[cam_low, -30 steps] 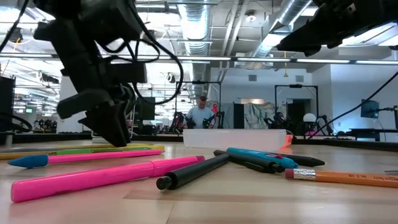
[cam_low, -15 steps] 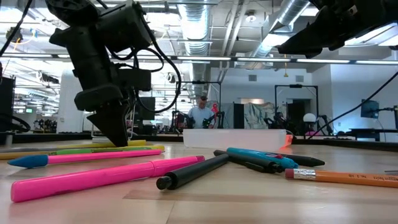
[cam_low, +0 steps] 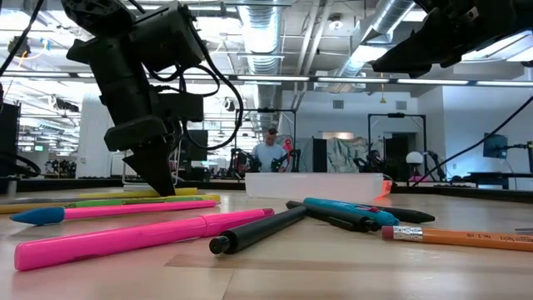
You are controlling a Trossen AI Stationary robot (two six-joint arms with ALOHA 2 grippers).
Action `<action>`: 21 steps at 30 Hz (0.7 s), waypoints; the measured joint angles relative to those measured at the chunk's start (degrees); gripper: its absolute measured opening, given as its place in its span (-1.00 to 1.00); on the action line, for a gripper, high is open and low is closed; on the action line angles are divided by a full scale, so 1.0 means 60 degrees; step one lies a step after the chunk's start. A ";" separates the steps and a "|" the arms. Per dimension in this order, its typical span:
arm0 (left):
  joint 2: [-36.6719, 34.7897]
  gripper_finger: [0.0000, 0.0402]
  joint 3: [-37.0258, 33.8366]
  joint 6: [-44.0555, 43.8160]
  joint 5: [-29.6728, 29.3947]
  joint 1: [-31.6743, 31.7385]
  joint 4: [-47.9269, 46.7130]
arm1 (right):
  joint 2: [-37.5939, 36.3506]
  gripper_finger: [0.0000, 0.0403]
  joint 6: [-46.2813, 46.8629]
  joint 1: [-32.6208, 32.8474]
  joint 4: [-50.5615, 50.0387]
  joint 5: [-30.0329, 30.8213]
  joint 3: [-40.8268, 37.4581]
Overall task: Pick & place school supplies into a supply box
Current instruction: Put the left yellow pen into the supply box
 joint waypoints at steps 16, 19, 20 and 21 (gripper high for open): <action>0.0018 -0.89 0.0513 0.0870 -0.0033 0.0011 -0.0113 | 0.0000 -0.57 0.0004 0.0003 0.0000 -0.0004 0.0000; 0.0018 -0.89 0.0685 0.1224 0.0005 0.0005 -0.0091 | 0.0000 -0.57 0.0002 0.0004 0.0000 -0.0004 0.0000; 0.0018 -0.88 0.0762 0.1364 0.0007 0.0000 -0.0095 | 0.0000 -0.57 0.0000 0.0000 0.0000 -0.0004 0.0000; 0.0018 -0.87 0.0848 0.1510 0.0009 0.0000 -0.0086 | 0.0000 -0.57 0.0000 0.0000 0.0000 -0.0004 0.0000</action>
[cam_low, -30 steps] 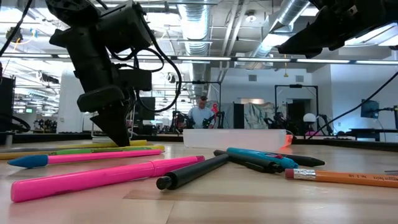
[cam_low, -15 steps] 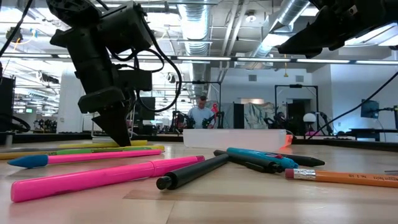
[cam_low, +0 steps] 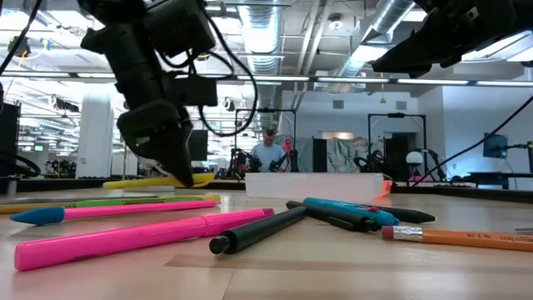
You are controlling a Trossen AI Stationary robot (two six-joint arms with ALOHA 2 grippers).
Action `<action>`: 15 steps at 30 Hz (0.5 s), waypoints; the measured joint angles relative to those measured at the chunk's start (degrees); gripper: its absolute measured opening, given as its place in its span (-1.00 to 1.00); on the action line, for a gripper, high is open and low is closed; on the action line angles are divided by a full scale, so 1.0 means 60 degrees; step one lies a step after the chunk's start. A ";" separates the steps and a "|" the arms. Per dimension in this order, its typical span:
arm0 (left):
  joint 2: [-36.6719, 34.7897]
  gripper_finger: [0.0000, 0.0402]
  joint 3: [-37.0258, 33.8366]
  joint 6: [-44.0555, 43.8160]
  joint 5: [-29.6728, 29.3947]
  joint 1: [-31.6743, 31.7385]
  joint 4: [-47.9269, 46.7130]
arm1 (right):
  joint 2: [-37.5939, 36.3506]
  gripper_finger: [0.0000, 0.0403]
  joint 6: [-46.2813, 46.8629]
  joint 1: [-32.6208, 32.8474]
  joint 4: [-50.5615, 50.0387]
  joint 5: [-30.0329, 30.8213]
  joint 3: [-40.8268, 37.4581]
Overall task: Pick & place school supplies into a supply box
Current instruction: Put the left yellow pen into the supply box
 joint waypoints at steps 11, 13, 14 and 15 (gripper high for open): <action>0.0000 -0.88 0.1566 0.2649 -0.0538 0.0004 0.0374 | 0.0000 -0.57 -0.0004 0.0001 0.0001 0.0000 0.0004; 0.0000 -0.88 0.1822 0.3402 -0.0713 0.0061 0.0790 | 0.0000 -0.57 -0.0004 0.0001 0.0001 0.0000 0.0004; 0.0000 -0.88 0.1877 0.3800 -0.0726 0.0118 0.1187 | 0.0000 -0.57 -0.0004 0.0000 0.0004 0.0000 0.0004; -0.0004 -0.88 0.1891 0.4155 -0.0678 0.0203 0.1628 | 0.0000 -0.57 -0.0004 0.0003 0.0004 0.0000 0.0004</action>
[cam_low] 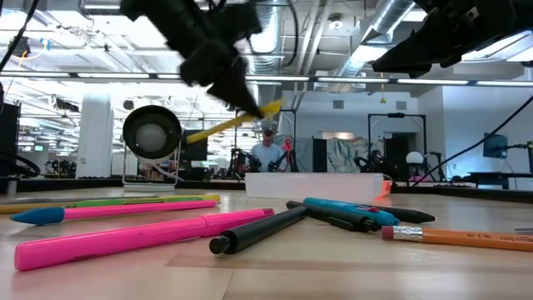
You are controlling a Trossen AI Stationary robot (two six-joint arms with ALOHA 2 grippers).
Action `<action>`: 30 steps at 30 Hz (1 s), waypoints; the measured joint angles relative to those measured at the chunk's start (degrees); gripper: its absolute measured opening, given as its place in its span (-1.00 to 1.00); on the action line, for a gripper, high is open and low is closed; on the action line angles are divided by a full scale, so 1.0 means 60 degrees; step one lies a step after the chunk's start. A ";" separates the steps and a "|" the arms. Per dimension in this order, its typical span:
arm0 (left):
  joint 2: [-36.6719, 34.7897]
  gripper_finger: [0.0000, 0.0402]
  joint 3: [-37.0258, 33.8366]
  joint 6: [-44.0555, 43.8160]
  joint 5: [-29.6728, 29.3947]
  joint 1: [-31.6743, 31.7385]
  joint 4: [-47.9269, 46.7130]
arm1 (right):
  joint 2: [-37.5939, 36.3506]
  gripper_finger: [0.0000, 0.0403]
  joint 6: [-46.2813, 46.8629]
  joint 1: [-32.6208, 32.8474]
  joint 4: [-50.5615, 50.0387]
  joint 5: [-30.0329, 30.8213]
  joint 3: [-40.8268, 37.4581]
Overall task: Pick & place school supplies into a supply box
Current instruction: Put the left yellow pen into the supply box
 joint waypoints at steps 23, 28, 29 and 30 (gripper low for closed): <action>0.2654 -0.88 0.0461 0.2074 0.2354 0.2260 0.4566 | -0.0004 -0.57 0.0000 0.0474 -0.0208 -0.0032 0.0000; 0.2718 -0.78 0.0711 0.2041 0.2189 0.2300 0.4418 | -0.0004 -0.57 0.0004 0.0705 -0.0255 -0.0029 0.0000; 0.2718 -0.73 0.0709 0.2039 0.2103 0.2323 0.4336 | -0.0004 -0.57 0.0004 0.0752 -0.0255 -0.0025 0.0000; 0.2719 -0.68 0.0706 0.2043 0.2071 0.2343 0.4277 | -0.0004 -0.57 0.0006 0.0794 -0.0255 -0.0023 0.0000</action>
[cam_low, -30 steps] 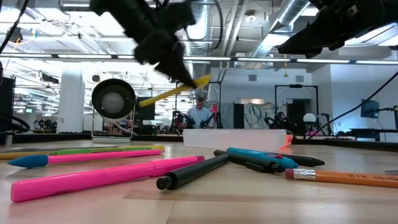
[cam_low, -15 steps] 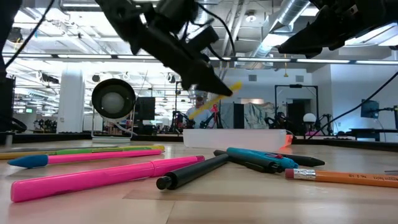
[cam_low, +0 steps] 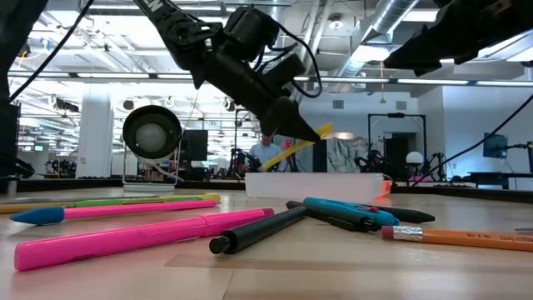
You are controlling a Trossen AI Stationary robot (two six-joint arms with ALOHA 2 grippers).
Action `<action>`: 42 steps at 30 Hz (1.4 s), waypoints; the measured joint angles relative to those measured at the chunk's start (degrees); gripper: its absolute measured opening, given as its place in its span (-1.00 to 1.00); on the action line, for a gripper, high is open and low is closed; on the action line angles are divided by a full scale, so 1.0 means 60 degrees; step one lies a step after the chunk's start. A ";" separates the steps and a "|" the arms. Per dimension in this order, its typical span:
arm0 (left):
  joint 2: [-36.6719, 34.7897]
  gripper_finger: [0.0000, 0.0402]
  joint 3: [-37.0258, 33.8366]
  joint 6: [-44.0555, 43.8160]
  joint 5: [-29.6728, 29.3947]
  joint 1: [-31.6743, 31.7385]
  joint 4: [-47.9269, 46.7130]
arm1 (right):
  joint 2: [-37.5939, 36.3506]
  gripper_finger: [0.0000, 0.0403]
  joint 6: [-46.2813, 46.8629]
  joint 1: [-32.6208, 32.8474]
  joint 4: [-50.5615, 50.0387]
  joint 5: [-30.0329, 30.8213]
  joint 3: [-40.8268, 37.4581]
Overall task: Pick & place school supplies into a supply box
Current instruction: Put the left yellow pen into the supply box, then put the green scissors into the supply box
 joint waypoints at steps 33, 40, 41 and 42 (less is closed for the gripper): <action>-0.0944 -0.01 0.0034 -0.0878 -0.1458 -0.2945 -0.4398 | 0.3583 -0.57 0.2505 0.1118 0.1393 0.0770 0.0004; -0.1874 -0.01 -0.0150 -0.2280 -0.1660 -0.3963 -0.5757 | 0.3740 -0.57 0.3377 0.2068 0.0305 0.0245 0.0004; -0.1978 -0.01 -0.0242 -0.2514 -0.1702 -0.4126 -0.5900 | 0.3738 -0.57 0.3548 0.2276 0.0089 0.0242 0.0004; -0.2081 -0.01 -0.0357 -0.2726 -0.1835 -0.4298 -0.5966 | 0.3738 -0.57 0.3768 0.2489 -0.0144 0.0242 0.0004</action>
